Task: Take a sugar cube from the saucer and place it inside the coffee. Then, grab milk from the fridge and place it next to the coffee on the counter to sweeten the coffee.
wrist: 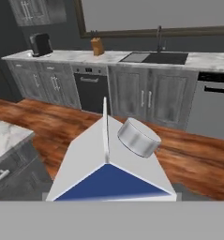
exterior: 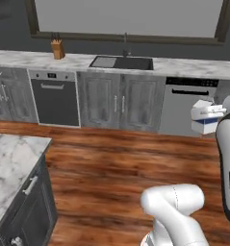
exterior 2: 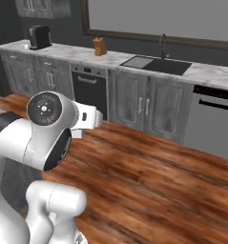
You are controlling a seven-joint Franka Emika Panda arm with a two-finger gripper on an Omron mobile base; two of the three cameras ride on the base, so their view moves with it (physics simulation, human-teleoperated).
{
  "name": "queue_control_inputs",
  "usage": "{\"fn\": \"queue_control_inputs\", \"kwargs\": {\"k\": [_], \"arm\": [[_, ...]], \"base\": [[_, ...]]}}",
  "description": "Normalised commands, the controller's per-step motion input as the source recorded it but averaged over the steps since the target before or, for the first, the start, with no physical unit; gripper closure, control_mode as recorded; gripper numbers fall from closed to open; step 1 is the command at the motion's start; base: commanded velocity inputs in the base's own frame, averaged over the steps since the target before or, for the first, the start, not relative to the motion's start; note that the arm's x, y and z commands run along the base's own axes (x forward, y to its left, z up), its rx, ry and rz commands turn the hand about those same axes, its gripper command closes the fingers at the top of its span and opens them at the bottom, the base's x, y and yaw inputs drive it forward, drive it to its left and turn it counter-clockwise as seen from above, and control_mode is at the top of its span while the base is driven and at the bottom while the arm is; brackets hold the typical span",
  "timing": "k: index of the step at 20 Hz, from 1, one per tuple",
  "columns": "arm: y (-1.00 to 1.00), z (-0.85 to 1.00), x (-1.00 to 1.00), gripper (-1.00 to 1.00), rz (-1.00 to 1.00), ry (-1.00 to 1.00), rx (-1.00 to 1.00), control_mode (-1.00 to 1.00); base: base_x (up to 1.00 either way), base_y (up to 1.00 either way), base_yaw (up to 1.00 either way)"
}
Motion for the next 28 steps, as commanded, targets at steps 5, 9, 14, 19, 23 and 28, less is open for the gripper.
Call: {"fn": "queue_control_inputs", "kwargs": {"k": [5,9,14,19,23,28], "arm": [[0.0,0.0,0.0,1.0,0.0,0.0,0.0,1.0],[0.0,0.0,0.0,1.0,0.0,0.0,0.0,1.0],[0.0,0.0,0.0,1.0,0.0,0.0,0.0,1.0],[0.0,0.0,0.0,1.0,0.0,0.0,0.0,1.0],[0.0,0.0,0.0,1.0,0.0,0.0,0.0,1.0],[0.0,0.0,0.0,1.0,0.0,0.0,0.0,1.0]], "base": [[1.0,0.0,0.15],[1.0,0.0,0.16],[1.0,0.05,0.17],[1.0,0.29,0.13],[1.0,0.6,0.09],[1.0,0.59,0.08]]}}
